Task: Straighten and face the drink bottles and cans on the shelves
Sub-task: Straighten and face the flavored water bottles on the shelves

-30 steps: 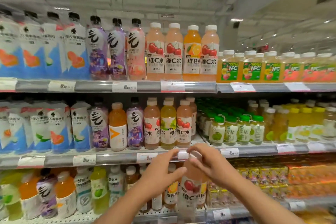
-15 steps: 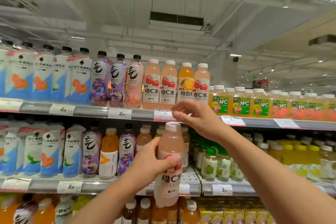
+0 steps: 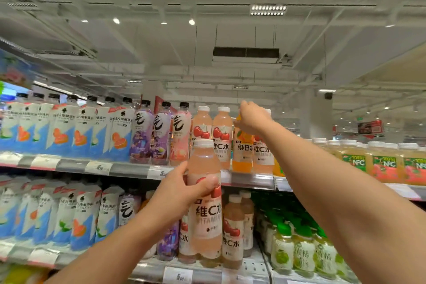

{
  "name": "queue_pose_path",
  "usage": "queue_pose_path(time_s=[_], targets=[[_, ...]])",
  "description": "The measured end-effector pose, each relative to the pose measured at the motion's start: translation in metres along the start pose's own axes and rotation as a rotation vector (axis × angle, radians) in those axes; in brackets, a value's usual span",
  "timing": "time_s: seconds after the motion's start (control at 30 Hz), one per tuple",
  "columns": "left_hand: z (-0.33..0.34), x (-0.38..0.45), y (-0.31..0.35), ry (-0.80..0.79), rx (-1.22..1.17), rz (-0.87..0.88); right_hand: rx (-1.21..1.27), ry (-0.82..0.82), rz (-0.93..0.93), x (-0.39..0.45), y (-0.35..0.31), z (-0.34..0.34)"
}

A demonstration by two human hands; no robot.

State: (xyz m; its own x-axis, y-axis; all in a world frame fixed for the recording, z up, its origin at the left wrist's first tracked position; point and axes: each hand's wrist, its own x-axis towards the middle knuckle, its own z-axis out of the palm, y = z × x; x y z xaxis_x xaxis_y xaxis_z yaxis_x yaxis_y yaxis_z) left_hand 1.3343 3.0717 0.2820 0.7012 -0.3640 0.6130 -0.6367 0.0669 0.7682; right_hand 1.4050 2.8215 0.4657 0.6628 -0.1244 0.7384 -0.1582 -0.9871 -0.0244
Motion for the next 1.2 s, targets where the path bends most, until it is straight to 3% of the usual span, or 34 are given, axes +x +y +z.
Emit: queue_pose_path(time_s=[0.1,0.37,0.6,0.77,0.93,1.2], targets=[[-0.003,0.005,0.005,-0.004,-0.019,0.017,0.017,0.167,0.040,-0.003,-0.003,0.002],[0.005,0.044,0.029,0.104,0.052,0.092,0.172,0.190,-0.038,-0.034,0.000,-0.024],[0.023,0.107,0.061,0.154,0.081,0.125,0.436,0.444,0.004,-0.078,0.037,-0.067],[0.054,0.151,0.073,0.185,0.195,0.196,0.602,0.318,0.087,-0.101,0.069,-0.095],[0.085,0.191,0.067,0.134,0.372,0.166,0.520,0.298,0.054,-0.129,0.101,-0.108],[0.100,0.216,0.048,0.206,0.735,0.154,0.455,0.257,0.013,-0.157,0.125,-0.110]])
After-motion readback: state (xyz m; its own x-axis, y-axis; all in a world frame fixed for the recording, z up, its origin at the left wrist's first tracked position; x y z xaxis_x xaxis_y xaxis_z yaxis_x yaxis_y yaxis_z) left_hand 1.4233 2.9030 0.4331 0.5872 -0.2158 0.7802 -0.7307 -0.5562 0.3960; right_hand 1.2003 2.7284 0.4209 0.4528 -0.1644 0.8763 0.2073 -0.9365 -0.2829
